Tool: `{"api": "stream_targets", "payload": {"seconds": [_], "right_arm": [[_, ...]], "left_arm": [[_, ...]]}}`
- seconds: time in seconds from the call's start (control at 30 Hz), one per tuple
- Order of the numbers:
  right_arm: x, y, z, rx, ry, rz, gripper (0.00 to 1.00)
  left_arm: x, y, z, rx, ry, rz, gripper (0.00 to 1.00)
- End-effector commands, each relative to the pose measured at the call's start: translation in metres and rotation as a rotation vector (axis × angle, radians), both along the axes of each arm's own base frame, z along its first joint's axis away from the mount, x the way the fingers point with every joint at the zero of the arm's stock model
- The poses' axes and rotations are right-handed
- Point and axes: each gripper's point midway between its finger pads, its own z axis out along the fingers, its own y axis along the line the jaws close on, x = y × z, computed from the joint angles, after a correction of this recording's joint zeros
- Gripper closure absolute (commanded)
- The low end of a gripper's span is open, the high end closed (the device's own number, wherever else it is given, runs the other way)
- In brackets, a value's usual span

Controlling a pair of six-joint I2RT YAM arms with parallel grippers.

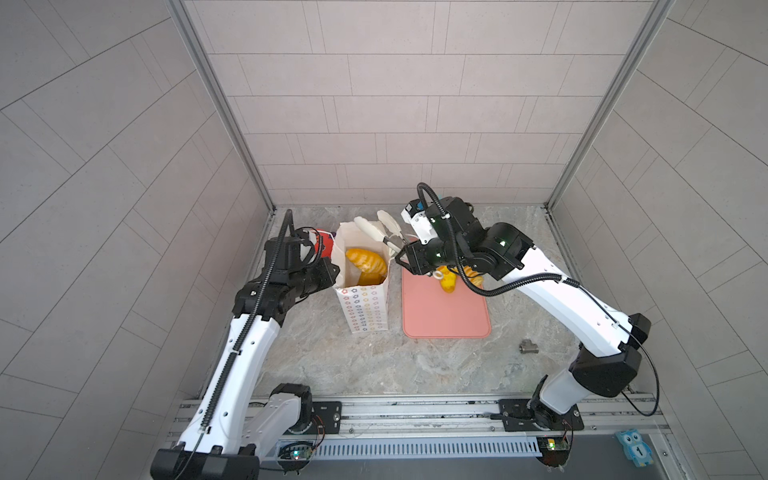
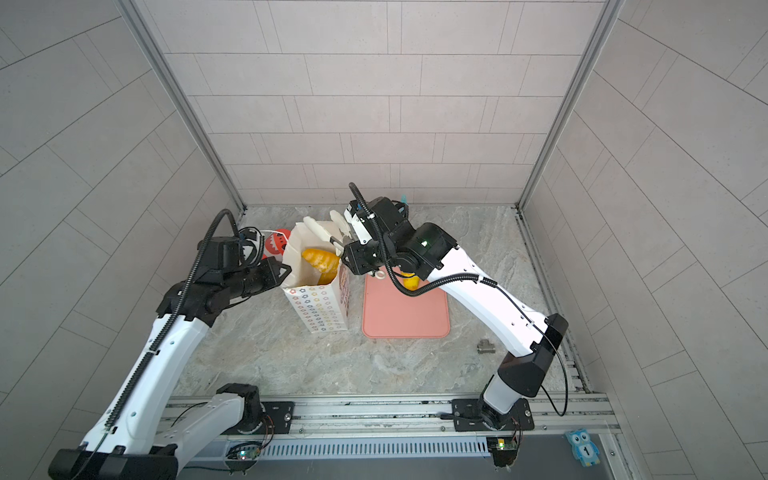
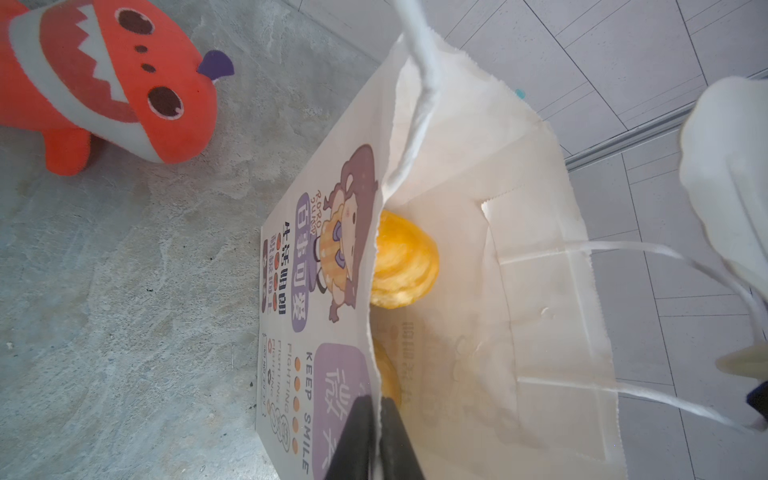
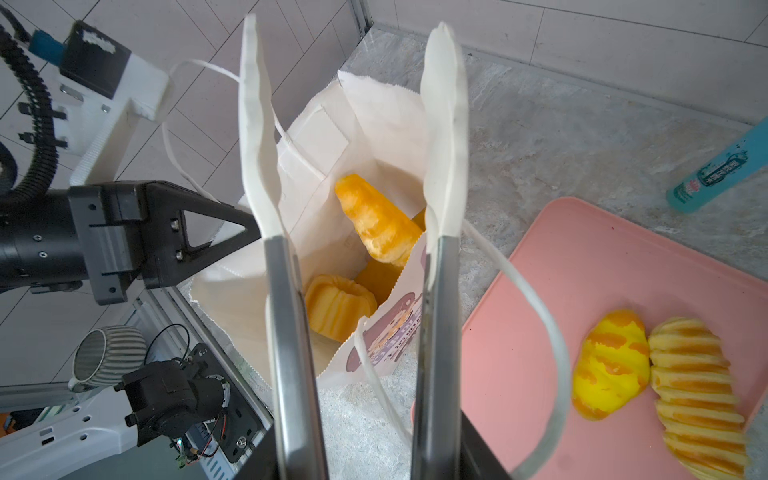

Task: Place the fake bread into the paper bag
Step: 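Open the tongs to drop the croissant into the bag and raise them, then move the open tongs back over the tray toward the mottled yellow bun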

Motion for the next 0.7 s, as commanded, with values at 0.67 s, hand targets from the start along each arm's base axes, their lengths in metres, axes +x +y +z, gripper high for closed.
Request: {"api": "stream_targets", "payload": {"seconds": [0.67], "right_arm": [[0.007,-0.060,0.079,0.008,-0.202,-0.122,0.51]], "left_arm": [[0.005,-0.001,0.014,-0.006,-0.040,-0.007,0.89]]}}
